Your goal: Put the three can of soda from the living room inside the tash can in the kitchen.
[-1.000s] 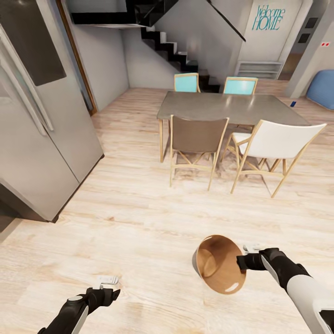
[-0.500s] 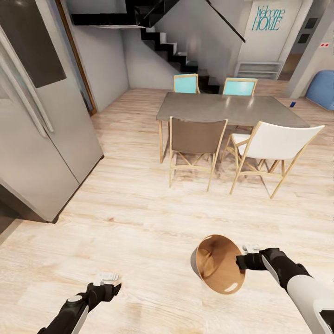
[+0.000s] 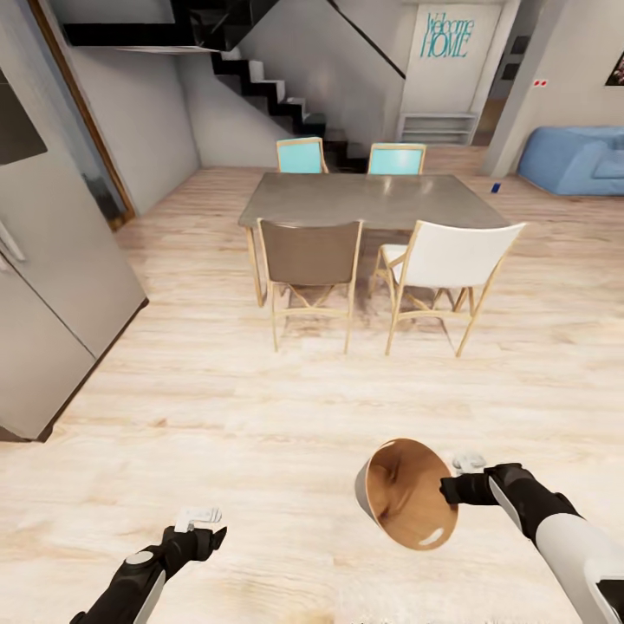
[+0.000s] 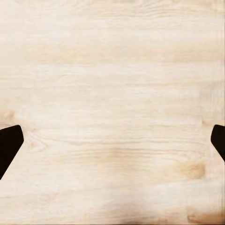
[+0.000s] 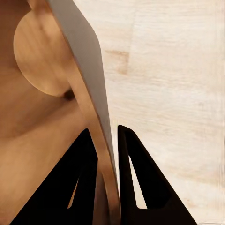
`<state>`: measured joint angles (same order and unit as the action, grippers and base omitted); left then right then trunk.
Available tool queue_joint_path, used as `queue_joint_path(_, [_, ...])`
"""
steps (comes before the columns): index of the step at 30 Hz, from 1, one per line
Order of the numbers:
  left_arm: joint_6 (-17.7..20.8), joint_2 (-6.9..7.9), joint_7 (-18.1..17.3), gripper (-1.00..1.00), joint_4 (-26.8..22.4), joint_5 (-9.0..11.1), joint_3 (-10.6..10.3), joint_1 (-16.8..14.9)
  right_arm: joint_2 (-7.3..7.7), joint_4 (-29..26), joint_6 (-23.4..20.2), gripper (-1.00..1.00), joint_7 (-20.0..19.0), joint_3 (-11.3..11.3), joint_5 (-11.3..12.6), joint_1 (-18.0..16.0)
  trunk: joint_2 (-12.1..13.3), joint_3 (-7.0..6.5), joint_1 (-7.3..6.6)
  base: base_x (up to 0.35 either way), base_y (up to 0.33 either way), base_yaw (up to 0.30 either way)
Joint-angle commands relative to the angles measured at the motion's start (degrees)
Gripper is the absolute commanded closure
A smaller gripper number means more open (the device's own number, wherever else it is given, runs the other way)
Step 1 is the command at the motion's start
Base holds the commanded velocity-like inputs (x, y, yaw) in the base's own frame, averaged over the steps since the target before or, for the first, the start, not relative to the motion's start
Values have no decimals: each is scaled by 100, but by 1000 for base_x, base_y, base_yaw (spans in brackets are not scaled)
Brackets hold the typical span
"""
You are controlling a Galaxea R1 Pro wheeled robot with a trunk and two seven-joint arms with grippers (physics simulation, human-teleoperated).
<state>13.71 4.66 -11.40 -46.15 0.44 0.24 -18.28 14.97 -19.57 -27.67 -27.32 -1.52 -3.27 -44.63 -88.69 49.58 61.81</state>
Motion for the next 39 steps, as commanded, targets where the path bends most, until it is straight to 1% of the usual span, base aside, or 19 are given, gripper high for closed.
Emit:
queue_joint_path(1, [0, 0, -1, -100, 0, 0, 1, 0, -5, -3, -20, 100, -30, 20, 81, -2, 0, 0, 0, 0, -304, -240])
queue_joint_path(12, [0, 0, -2, -100, 0, 0, 2, 0, -1, -3, -19, 100, -53, 22, 81, -2, 0, 0, 0, 0, -298, -241])
queue_joint_path(18, [-3, 0, 5, -100, -16, 7, 5, 0, 13, -3, -19, 100, -54, 29, 88, -2, 0, -8, 0, 0, -106, -249])
queue_joint_path(32, [11, 0, -7, -100, -17, 9, 3, 0, 15, -3, -18, 100, -54, 37, 93, -2, 561, -322, -308, 0, -5, -238])
queue_joint_path(39, [33, 0, -165, -100, -11, 2, 3, 0, 12, 2, -18, 100, -54, 36, 98, -2, 842, -489, -461, 0, 0, -212])
